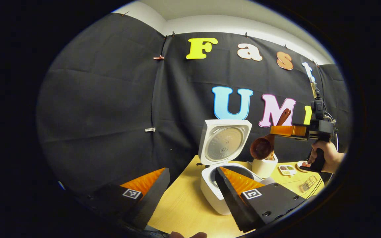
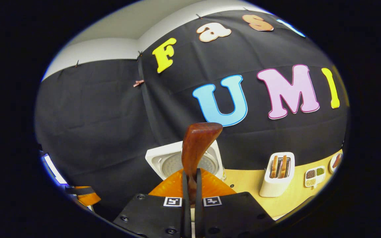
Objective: Close the left gripper, press the button to open the rice cooker; take a wooden spoon from the chopstick holder with the right hand, scoop a spoonful of rice and pour it into the rice cooker, then put the wooden spoon back into the chopstick holder.
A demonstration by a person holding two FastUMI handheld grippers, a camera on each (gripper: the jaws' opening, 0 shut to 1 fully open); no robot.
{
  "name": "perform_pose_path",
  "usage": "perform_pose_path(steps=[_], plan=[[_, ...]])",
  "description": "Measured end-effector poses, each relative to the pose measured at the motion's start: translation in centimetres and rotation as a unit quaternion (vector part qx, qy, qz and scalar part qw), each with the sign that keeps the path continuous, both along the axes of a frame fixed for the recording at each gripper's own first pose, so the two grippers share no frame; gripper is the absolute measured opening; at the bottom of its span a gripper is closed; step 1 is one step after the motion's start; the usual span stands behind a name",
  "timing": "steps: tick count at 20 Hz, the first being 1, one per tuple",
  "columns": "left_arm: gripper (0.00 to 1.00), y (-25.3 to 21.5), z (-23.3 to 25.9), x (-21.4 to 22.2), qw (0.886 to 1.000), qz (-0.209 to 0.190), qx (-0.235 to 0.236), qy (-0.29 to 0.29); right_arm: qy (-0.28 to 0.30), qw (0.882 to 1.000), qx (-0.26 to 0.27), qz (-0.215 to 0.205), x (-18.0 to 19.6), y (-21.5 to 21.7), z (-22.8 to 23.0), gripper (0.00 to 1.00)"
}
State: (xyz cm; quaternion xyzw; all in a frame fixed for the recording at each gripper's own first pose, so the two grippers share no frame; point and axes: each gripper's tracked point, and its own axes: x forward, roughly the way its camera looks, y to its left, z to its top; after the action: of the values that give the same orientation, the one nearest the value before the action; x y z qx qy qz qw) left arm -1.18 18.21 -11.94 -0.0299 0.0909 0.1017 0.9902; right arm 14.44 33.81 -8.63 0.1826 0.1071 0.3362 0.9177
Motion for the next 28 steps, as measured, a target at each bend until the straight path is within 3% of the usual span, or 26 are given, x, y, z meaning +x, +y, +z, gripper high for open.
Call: perform_pose_path(steps=[5, 10, 15, 22, 28], plan=[[0.95, -3.3, 1.7, 3.0, 0.999, -0.028, 0.017, -0.027, -0.012, 0.998, 0.040, -0.052, -1.3, -7.9, 3.1, 0.08], [0.95, -7.1, 4.1, 6.1, 0.996, -0.055, 0.032, -0.069, -0.007, 0.990, 0.059, -0.125, -1.7, -18.2, 3.6, 0.08], [0.95, -11.6, 4.3, 7.7, 0.994, -0.080, 0.037, -0.064, 0.000, 0.979, 0.067, -0.194, -3.0, -29.5, 2.2, 0.08], [0.95, -16.5, 4.5, 7.3, 0.994, -0.081, 0.046, -0.053, 0.026, 0.963, 0.041, -0.265, -2.5, -42.9, -3.3, 0.08], [0.96, -18.9, 4.6, 6.6, 0.996, -0.055, 0.051, -0.041, 0.086, 0.957, -0.039, -0.274, -1.1, -48.9, -12.7, 0.09]])
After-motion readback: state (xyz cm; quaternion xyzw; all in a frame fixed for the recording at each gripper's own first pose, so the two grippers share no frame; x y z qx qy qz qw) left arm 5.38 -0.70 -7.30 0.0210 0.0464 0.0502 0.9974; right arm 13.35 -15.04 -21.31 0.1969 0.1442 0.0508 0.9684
